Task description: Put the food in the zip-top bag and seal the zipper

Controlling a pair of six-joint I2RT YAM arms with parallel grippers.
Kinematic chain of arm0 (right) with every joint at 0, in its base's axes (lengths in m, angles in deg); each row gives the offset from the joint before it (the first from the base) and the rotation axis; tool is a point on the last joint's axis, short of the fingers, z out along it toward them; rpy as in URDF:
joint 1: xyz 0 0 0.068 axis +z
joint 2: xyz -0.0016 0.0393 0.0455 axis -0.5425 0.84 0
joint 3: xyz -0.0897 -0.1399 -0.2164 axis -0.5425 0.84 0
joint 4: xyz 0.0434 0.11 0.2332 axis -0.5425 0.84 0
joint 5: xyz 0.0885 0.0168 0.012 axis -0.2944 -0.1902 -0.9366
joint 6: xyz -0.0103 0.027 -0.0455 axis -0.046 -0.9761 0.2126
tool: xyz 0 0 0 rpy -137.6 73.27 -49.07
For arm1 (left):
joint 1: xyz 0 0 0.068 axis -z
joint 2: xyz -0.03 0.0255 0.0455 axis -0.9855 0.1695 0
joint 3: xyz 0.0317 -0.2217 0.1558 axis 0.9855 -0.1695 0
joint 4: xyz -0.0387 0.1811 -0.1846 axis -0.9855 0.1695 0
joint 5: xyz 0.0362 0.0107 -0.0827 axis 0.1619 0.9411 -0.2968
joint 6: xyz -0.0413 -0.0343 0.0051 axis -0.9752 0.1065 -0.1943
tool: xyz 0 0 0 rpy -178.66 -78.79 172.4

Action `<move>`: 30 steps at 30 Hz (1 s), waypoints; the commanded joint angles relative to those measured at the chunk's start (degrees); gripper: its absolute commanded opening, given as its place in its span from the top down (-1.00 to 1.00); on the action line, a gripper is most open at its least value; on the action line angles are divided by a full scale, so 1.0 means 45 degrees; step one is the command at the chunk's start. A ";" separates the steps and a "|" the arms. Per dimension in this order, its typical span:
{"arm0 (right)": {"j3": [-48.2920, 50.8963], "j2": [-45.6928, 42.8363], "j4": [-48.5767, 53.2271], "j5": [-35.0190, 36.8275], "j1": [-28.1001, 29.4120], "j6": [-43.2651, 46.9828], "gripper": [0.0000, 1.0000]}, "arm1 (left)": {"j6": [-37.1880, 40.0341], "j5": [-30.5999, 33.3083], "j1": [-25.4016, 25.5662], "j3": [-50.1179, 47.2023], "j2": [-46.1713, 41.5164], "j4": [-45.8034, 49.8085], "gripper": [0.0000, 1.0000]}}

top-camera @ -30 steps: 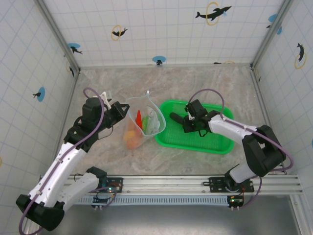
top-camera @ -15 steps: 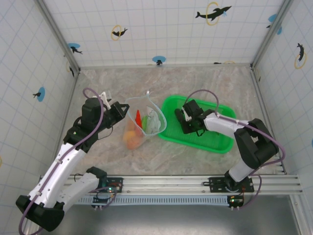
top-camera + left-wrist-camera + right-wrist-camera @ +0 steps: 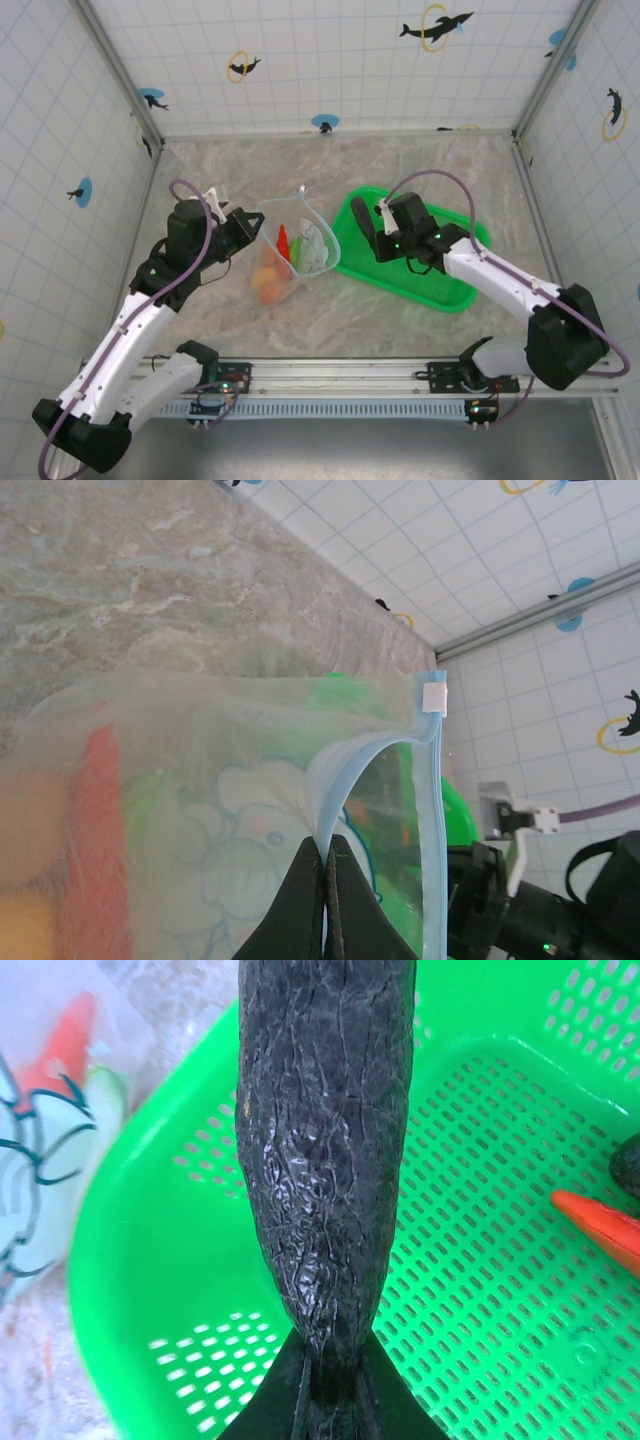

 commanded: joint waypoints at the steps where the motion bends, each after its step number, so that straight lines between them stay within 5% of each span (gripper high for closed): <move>1: -0.0692 -0.1063 0.0517 -0.0204 0.0064 -0.0332 0.82 | 0.0151 -0.0086 -0.0041 0.0449 -0.0098 -0.0230 1.00; 10: -0.2125 -0.2560 -0.1633 -0.0758 0.1609 -0.1079 0.82 | -0.0044 -0.0246 -0.0044 0.0366 -0.0004 -0.0444 1.00; 18: -0.1681 -0.1627 -0.5134 -0.0540 0.3538 -0.1755 0.82 | -0.0260 -0.0352 -0.0054 0.0229 -0.0063 -0.0463 1.00; 30: -0.0033 0.0044 -0.7521 -0.0995 0.4632 -0.1033 0.78 | -0.0373 -0.0425 -0.0046 0.0466 -0.0131 -0.0493 1.00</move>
